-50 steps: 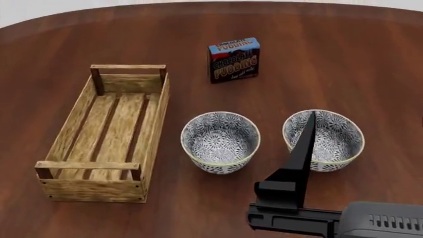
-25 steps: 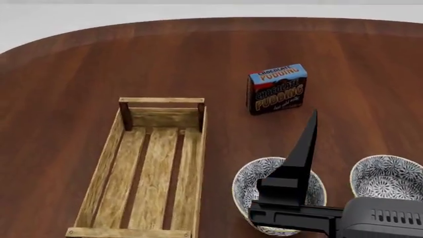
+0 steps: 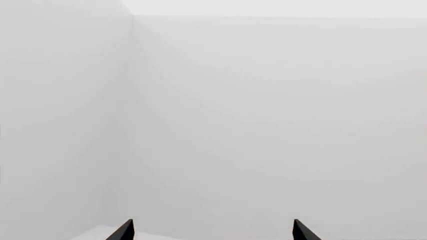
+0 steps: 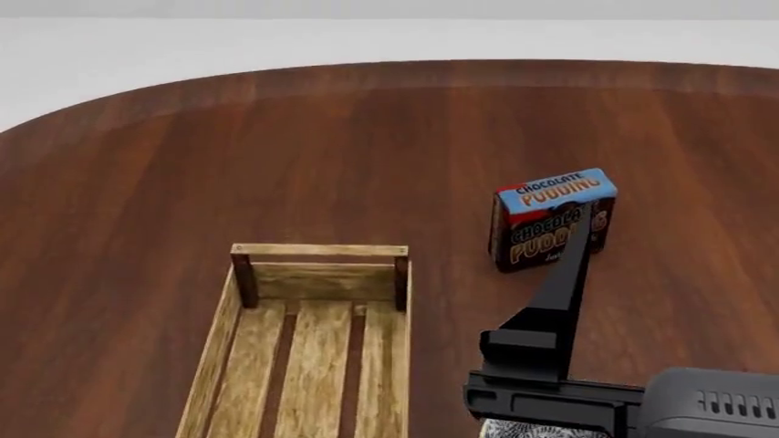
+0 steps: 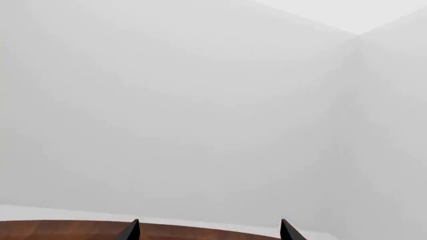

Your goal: Stack the left bowl on the right bowl and place them in the tray.

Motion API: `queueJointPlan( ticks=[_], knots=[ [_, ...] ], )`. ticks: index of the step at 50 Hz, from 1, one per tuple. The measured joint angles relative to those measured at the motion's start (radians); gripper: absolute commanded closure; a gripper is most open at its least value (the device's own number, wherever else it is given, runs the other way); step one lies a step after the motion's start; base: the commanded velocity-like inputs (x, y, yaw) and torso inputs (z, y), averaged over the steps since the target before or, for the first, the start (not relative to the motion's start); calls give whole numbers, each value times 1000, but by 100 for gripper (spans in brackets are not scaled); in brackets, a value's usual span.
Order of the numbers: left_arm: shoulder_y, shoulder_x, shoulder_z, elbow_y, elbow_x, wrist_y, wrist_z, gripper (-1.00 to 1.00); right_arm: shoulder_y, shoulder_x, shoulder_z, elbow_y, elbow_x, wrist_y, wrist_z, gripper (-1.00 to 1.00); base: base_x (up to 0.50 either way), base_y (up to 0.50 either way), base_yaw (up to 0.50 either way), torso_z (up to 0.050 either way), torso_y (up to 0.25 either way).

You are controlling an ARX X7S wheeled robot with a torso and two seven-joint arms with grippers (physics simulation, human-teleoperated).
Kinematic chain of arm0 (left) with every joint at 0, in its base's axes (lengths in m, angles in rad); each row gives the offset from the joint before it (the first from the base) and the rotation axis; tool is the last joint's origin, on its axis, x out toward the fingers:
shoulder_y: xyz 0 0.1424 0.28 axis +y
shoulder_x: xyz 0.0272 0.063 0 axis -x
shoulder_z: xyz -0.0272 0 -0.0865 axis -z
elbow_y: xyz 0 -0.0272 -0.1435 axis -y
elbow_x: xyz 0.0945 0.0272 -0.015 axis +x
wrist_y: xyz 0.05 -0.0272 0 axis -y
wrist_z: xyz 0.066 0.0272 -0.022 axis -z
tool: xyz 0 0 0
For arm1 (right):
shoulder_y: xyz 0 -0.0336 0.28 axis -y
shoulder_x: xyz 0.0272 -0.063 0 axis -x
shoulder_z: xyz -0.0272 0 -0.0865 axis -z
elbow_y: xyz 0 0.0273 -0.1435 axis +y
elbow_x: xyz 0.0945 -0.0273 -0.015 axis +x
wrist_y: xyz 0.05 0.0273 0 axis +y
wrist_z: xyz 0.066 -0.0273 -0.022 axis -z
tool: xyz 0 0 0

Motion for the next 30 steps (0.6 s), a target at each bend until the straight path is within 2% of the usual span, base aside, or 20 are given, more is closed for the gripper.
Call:
queueJointPlan(
  ticks=[11,30],
  knots=[
    [-11,-4,6,1,-3,-23,0,-100,0,4,-4,0,-3,-4,-1,-100,0,0,0,0,-19],
    [-31,7,-2,1,-28,-71,-1,-100,16,9,-11,-6,8,2,10,-100,-1,0,0,0,-177]
  ],
)
